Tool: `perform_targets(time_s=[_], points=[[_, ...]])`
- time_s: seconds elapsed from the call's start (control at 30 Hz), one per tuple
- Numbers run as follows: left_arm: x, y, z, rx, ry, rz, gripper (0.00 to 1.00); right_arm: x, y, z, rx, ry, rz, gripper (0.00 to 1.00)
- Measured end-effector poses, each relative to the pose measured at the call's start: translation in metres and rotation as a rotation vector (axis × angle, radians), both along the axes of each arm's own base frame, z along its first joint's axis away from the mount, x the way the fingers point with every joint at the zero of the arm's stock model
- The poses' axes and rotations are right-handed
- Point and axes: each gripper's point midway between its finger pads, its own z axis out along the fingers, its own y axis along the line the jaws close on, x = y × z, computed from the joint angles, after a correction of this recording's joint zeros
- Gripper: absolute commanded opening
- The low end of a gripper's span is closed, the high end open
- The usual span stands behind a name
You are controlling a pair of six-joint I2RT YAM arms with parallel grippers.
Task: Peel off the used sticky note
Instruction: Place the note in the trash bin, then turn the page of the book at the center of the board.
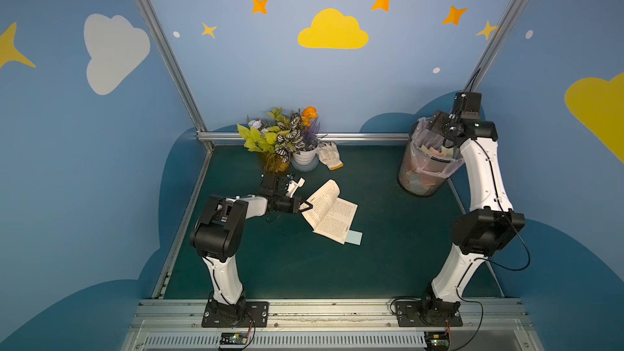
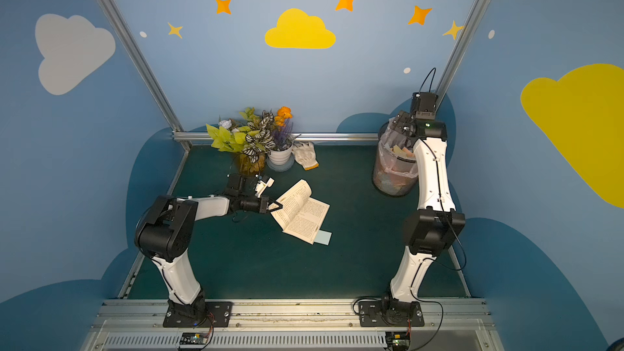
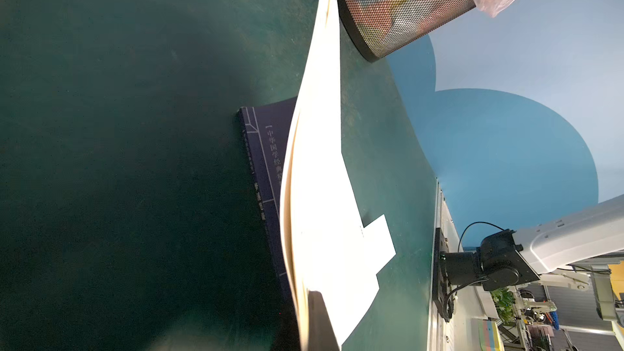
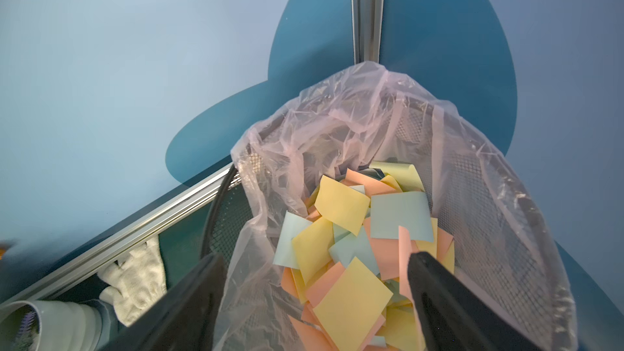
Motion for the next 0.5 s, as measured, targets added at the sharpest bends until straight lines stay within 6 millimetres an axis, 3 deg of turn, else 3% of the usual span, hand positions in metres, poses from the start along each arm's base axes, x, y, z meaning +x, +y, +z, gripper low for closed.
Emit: perform_targets(time_s=[0.13,0.3,0.4,0.5], points=[[0.000,0.000,0.000,0.000,0.001,0.000,0.03,0.001,0.009,0.012,0.022,-0.028,0.042,0.90],[0.000,0.000,0.000,0.000,0.002,0.000,0.03,0.000,0.028,0.008,0.088,-0.013,0.125,0.90],[0.000,0.000,0.000,0.000,0.002,0.000,0.03,-0.003,0.051,0.007,0.164,-0.011,0.197,0.89],[0.000,0.000,0.000,0.000,0.002,0.000,0.03,-0.017,0.088,0.003,0.255,0.012,0.291,0.89]])
